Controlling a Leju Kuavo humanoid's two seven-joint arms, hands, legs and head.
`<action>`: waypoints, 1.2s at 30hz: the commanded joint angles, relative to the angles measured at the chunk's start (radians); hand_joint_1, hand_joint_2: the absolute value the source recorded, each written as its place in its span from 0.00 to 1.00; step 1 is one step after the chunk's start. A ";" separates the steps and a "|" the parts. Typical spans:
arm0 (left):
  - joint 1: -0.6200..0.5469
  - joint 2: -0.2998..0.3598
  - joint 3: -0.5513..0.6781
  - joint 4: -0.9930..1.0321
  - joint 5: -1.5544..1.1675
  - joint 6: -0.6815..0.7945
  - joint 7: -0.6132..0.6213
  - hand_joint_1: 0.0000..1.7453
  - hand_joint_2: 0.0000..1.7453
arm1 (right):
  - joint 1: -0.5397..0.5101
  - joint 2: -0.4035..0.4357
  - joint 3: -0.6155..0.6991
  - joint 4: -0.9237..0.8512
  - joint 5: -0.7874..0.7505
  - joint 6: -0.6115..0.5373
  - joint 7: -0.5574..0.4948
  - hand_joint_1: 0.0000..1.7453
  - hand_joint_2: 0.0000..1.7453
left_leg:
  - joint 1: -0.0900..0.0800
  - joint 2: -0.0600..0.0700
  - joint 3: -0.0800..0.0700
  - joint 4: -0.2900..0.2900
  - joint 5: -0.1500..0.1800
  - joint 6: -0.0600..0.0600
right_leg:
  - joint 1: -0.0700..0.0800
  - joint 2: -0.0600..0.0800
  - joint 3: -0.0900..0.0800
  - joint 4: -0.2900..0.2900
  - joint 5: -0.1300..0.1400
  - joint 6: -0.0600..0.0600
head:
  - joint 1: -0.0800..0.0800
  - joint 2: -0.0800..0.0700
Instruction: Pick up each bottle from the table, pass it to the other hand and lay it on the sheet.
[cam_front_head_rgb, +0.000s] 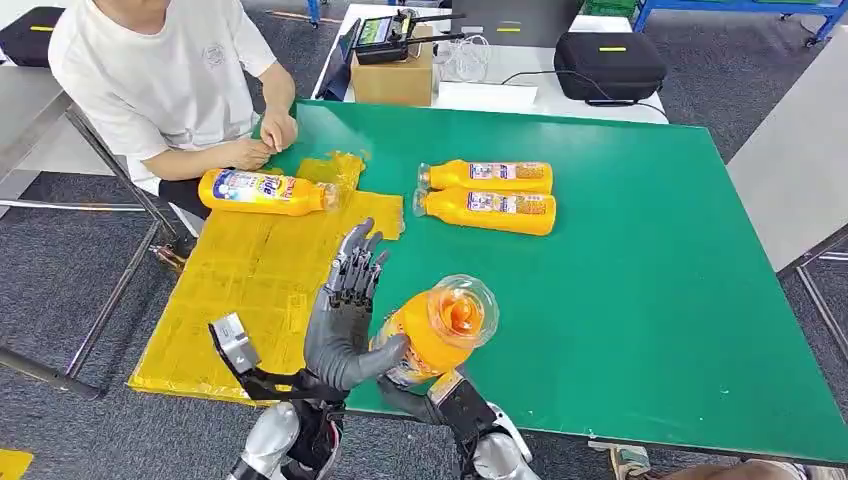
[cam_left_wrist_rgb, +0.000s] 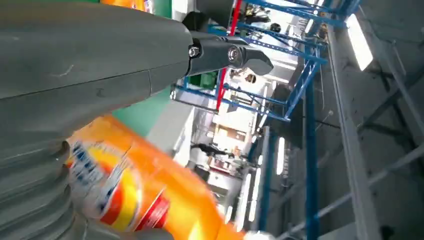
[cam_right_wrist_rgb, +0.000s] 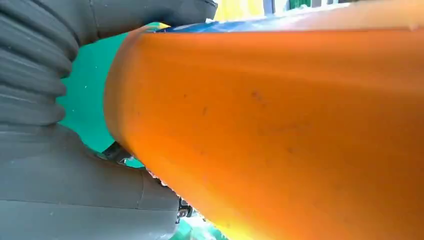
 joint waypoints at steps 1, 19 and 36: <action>0.003 0.038 -0.024 -0.008 -0.079 0.073 -0.048 0.00 1.00 | -0.045 0.014 0.005 0.063 -0.010 0.007 0.015 1.00 1.00 | 0.000 0.000 0.001 -0.001 0.000 0.002 | 0.001 0.000 0.001 -0.001 0.000 -0.003 | 0.000 0.000; 0.065 0.079 -0.013 -0.039 -0.258 0.125 -0.062 0.00 1.00 | -0.011 -0.010 -0.057 0.017 -0.029 0.007 0.034 1.00 1.00 | 0.001 -0.001 0.002 -0.002 0.000 0.003 | 0.002 -0.001 0.002 -0.002 0.000 -0.005 | 0.000 0.000; 0.105 0.111 -0.011 -0.063 -0.473 0.199 -0.106 0.00 1.00 | -0.129 -0.019 -0.088 0.180 0.083 -0.025 0.238 1.00 1.00 | 0.001 0.000 0.003 -0.003 0.000 0.003 | 0.002 0.000 0.003 -0.003 0.001 -0.006 | 0.000 0.000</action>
